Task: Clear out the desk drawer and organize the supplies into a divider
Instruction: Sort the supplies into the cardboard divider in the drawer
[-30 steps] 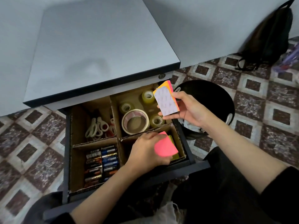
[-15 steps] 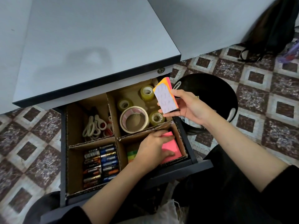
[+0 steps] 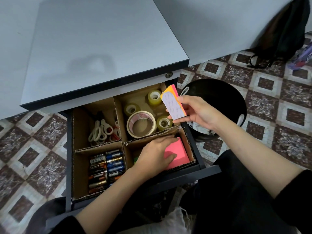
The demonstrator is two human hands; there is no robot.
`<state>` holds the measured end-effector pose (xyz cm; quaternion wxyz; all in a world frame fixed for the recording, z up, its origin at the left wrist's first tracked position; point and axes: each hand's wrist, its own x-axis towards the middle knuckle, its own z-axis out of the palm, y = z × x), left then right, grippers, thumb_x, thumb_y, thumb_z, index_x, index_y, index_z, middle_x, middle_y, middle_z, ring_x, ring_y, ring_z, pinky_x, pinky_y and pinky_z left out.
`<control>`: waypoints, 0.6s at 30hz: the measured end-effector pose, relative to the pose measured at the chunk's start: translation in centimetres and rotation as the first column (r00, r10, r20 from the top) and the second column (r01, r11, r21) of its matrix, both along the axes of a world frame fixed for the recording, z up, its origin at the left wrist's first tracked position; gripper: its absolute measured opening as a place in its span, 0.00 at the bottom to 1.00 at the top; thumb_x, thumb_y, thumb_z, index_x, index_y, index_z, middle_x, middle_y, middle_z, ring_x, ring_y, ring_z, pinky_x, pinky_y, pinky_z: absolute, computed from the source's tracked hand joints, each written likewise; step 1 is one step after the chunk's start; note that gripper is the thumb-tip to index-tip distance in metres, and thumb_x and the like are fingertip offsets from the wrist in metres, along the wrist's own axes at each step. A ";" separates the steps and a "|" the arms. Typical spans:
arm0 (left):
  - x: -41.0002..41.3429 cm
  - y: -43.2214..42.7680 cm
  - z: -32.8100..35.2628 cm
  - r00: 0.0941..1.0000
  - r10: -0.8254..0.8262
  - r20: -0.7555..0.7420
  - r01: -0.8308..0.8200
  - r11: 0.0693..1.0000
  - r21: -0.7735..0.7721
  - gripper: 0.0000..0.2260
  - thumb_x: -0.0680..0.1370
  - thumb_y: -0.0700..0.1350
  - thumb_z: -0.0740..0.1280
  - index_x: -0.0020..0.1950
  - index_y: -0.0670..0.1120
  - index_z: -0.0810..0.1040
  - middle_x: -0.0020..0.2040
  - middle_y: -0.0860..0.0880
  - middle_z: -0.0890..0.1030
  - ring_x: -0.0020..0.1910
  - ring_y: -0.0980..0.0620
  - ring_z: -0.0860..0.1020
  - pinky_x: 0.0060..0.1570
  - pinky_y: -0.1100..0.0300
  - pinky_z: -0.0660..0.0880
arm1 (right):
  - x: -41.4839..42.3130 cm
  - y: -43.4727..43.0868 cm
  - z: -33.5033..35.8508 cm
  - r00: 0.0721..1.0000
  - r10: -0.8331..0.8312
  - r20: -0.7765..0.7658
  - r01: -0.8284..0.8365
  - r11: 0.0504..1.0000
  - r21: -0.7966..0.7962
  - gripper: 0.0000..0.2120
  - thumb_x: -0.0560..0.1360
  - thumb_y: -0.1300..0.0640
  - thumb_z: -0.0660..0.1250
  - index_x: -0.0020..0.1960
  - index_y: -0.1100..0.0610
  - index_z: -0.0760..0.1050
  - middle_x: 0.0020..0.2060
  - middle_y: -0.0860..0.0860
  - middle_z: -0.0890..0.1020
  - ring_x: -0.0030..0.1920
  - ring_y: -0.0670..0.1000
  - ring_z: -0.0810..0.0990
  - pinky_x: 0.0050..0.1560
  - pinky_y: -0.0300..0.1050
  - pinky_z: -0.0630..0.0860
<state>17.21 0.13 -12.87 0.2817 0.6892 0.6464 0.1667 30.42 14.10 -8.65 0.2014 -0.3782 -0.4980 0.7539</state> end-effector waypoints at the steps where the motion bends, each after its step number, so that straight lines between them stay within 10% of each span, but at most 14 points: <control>1: -0.4 -0.5 0.1 1.000 0.019 0.024 -0.020 0.999 0.037 0.20 0.75 0.48 0.69 0.66 0.50 0.74 0.66 0.53 0.75 0.65 0.56 0.71 0.65 0.59 0.67 | 0.1 0.1 0.1 1.000 0.006 0.009 -0.006 1.000 0.012 0.16 0.68 0.51 0.68 0.53 0.59 0.77 0.46 0.60 0.83 0.44 0.58 0.84 0.42 0.48 0.82; 7: -3.8 -4.3 1.2 0.959 0.226 0.172 -0.262 0.938 0.227 0.10 0.72 0.45 0.66 0.51 0.47 0.82 0.47 0.56 0.82 0.49 0.63 0.78 0.50 0.75 0.70 | 1.3 -0.4 2.6 0.937 0.244 0.248 -0.307 0.915 0.262 0.16 0.64 0.53 0.72 0.51 0.50 0.78 0.44 0.50 0.82 0.43 0.45 0.82 0.41 0.37 0.78; 13: -5.0 -6.4 1.6 0.930 0.286 0.230 -0.341 0.904 0.258 0.12 0.74 0.42 0.65 0.56 0.49 0.79 0.51 0.62 0.78 0.54 0.68 0.75 0.52 0.75 0.70 | 0.0 -3.9 3.7 0.621 0.436 0.652 -0.749 0.574 0.330 0.20 0.64 0.50 0.77 0.53 0.46 0.73 0.50 0.46 0.77 0.49 0.45 0.75 0.49 0.39 0.75; 18: -4.8 -6.5 1.3 0.911 0.310 0.271 -0.379 0.890 0.254 0.11 0.75 0.41 0.63 0.56 0.45 0.80 0.51 0.56 0.80 0.54 0.67 0.76 0.52 0.75 0.70 | -1.3 -6.0 2.3 0.294 0.181 0.939 -0.952 0.145 0.270 0.26 0.68 0.42 0.71 0.61 0.49 0.67 0.53 0.48 0.73 0.55 0.50 0.71 0.53 0.44 0.69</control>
